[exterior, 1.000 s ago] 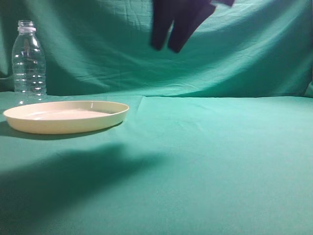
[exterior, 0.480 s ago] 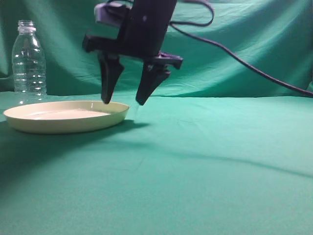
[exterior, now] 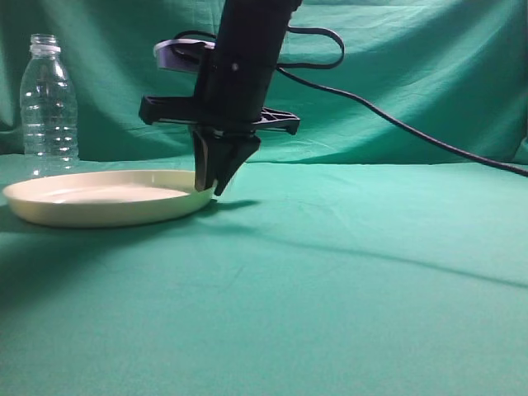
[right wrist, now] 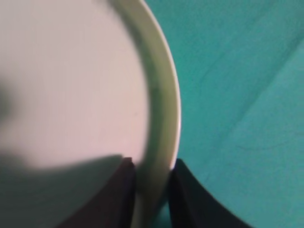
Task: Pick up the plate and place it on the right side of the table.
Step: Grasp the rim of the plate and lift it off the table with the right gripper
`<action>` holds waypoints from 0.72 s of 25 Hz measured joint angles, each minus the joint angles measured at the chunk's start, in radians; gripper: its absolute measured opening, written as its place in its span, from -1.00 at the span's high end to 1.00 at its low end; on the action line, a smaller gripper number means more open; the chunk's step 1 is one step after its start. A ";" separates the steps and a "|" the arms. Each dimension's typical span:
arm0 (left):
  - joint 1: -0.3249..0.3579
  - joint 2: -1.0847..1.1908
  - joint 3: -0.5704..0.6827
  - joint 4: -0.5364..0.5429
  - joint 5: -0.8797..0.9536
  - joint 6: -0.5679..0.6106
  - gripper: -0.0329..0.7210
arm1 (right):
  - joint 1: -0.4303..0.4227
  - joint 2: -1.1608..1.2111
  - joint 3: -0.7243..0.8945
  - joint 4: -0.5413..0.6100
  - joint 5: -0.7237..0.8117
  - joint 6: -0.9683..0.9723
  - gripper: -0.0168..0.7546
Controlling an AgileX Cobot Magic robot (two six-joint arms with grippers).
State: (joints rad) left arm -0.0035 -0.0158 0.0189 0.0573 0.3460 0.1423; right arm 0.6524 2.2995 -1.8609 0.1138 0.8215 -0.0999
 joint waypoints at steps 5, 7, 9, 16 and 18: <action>0.000 0.000 0.000 0.000 0.000 0.000 0.91 | 0.000 0.001 -0.011 -0.030 0.002 0.081 0.76; 0.000 0.000 0.000 0.000 0.000 0.000 0.91 | 0.000 -0.006 -0.017 -0.076 0.017 0.122 0.87; 0.000 0.000 0.000 0.000 0.000 0.000 0.91 | 0.000 -0.027 -0.028 -0.139 0.051 0.157 0.96; 0.000 0.000 0.000 0.000 0.000 0.000 0.91 | -0.051 -0.196 -0.029 -0.273 0.280 0.174 0.96; 0.000 0.000 0.000 0.000 0.000 0.000 0.91 | -0.104 -0.259 0.021 -0.280 0.285 0.181 0.96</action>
State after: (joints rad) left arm -0.0035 -0.0158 0.0189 0.0573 0.3460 0.1423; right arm 0.5482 2.0410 -1.8400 -0.1663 1.1062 0.0811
